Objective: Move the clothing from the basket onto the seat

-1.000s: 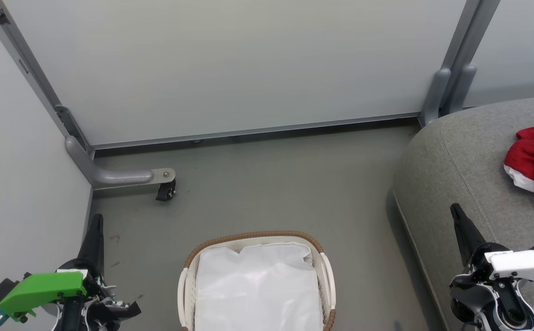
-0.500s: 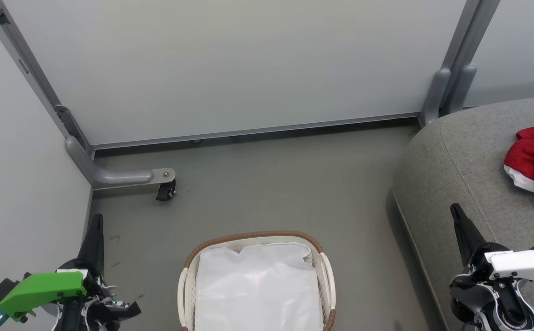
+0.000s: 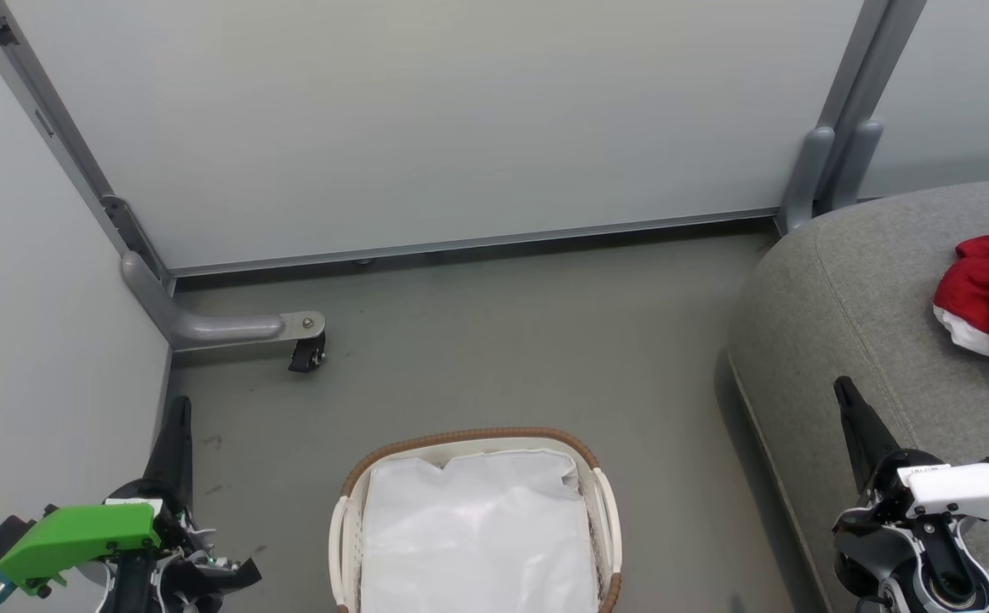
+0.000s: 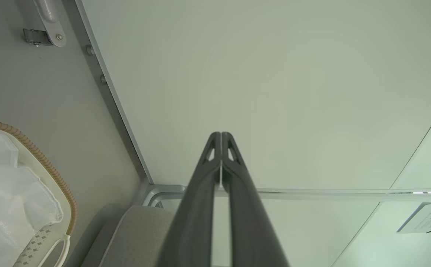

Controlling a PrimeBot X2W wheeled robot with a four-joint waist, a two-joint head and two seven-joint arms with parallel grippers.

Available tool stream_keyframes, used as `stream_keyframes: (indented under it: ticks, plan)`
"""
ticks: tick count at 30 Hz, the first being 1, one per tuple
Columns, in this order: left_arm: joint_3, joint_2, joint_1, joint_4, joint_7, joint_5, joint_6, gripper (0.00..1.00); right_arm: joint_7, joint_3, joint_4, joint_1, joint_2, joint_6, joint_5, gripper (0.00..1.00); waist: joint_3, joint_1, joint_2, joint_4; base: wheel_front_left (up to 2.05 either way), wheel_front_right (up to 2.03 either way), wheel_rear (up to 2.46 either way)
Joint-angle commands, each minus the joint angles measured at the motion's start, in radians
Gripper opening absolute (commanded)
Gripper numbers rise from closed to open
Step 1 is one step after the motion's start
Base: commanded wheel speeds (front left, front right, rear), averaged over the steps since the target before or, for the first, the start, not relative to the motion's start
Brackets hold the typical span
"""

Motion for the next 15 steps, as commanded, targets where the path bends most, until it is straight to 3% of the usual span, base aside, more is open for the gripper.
stream_keyframes:
  ticks: [1,15]
  plan:
    - [0.002,0.007,-0.009,-0.001,0.003,-0.003,-0.004,0.0,0.001,-0.002,-0.004,0.008,-0.006,0.0,0.003,0.0,0.0,0.0,0.0,0.0,0.0,0.0,0.0]
    - [0.002,0.007,-0.009,-0.001,0.003,-0.003,-0.004,0.0,0.001,-0.002,-0.004,0.008,-0.006,0.0,0.003,0.0,0.0,0.0,0.0,0.0,0.0,0.0,0.0]
